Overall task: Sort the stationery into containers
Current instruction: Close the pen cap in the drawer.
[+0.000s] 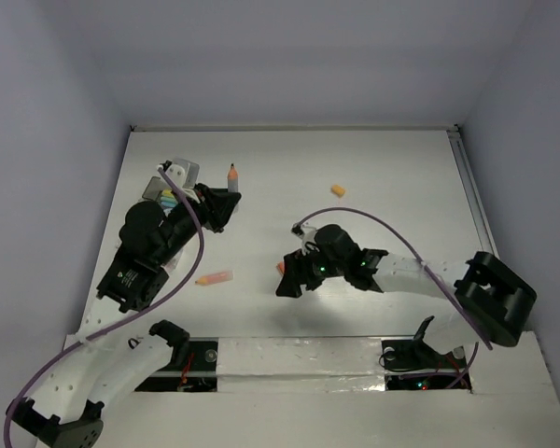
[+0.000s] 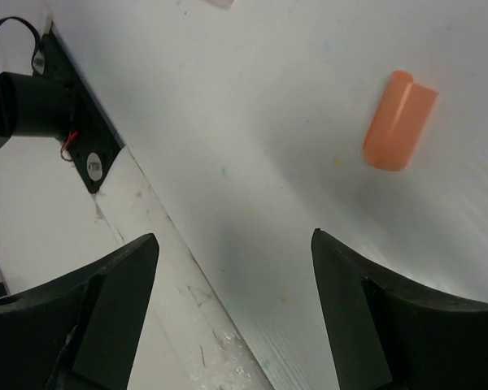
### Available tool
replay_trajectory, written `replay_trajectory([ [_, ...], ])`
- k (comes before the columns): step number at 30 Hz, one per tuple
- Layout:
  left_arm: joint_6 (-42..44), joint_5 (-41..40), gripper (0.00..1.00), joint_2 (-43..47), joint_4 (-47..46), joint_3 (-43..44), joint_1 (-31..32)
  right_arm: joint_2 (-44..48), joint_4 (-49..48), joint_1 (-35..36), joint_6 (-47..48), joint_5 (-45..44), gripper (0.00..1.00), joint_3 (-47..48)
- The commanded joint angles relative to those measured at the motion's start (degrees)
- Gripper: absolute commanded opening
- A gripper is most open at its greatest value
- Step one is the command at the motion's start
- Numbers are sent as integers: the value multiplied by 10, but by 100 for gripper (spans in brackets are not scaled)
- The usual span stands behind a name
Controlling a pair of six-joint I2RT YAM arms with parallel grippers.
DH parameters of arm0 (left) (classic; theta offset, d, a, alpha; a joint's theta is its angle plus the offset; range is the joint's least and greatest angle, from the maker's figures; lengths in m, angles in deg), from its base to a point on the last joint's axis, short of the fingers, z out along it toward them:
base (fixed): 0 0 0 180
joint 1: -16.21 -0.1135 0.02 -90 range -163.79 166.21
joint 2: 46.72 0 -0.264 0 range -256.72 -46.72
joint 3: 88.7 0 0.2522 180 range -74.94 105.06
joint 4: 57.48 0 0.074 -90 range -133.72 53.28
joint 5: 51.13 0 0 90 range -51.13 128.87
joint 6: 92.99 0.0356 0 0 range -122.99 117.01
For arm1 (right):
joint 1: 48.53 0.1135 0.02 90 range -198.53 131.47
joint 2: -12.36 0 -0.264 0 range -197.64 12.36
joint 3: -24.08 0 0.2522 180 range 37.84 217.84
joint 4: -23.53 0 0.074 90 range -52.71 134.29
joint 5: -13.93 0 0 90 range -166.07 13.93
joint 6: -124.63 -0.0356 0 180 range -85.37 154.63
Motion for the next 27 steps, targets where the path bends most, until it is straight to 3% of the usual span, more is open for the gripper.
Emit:
replay_trajectory([
  [1,15,11,0,18,-13,-35,-21,-41,-93,20,-35,28,82,29],
  [6,30,-17,0,29,-7,-50,-21,-133,-166,31,-82,22,85,34],
  [13,34,-7,0,23,-3,-49,-21,-154,-180,31,-103,-65,83,26],
  [19,35,-5,0,30,-8,-51,-21,-136,-105,31,-85,-152,77,35],
  [27,33,-3,0,23,-10,-52,-21,-117,-31,26,-50,-239,78,61],
])
